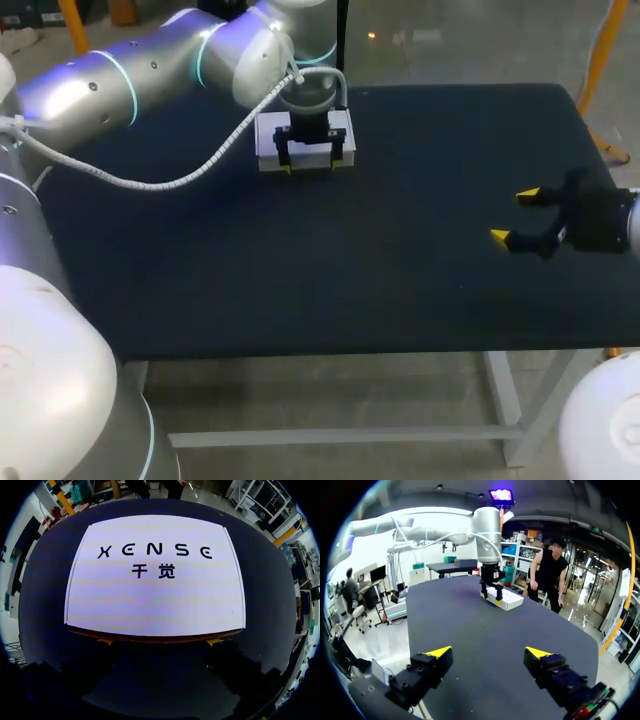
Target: Assemble the packaging by folding the flat box into shape, placing the metal phone stand inside, and closing the box properly
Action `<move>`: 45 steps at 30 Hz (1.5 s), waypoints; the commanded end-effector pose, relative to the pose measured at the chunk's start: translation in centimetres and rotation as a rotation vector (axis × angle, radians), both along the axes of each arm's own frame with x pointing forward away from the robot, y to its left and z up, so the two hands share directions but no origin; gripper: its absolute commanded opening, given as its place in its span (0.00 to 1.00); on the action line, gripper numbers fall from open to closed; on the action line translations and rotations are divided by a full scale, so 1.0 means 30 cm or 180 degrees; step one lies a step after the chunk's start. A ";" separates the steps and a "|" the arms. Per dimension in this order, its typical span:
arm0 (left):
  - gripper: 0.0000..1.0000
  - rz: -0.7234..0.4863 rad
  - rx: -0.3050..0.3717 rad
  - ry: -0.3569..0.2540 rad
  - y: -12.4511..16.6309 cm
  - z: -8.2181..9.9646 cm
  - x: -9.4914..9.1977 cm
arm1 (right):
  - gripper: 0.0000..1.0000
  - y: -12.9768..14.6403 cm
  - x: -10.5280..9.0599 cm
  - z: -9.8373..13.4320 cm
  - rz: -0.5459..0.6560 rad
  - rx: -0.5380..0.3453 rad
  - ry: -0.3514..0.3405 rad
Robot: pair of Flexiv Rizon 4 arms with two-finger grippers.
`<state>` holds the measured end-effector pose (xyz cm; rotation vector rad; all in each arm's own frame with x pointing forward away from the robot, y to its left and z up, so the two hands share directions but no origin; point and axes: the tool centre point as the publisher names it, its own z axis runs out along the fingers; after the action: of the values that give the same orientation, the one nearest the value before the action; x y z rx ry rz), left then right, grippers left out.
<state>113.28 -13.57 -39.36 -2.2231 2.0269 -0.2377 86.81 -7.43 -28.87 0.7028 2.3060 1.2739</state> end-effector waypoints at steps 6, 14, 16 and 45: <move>1.00 -0.0028 -0.0057 0.0217 0.040 -0.001 0.131 | 1.00 -0.005 -0.003 0.000 0.0010 0.0017 -0.0014; 1.00 -0.0223 -0.0197 0.0118 0.065 0.022 0.118 | 1.00 -0.005 -0.003 0.000 0.0010 0.0017 -0.0014; 1.00 -0.0314 -0.0259 0.0064 0.067 0.035 0.079 | 1.00 -0.005 -0.003 0.000 0.0010 0.0017 -0.0014; 1.00 -0.1498 -0.1186 -0.1624 0.233 0.230 -0.549 | 1.00 -0.005 -0.003 0.000 0.0010 0.0017 -0.0014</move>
<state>101.90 -9.66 -32.18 -1.6786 2.5925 -0.7586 86.82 -7.46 -28.85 0.7022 2.3069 1.2750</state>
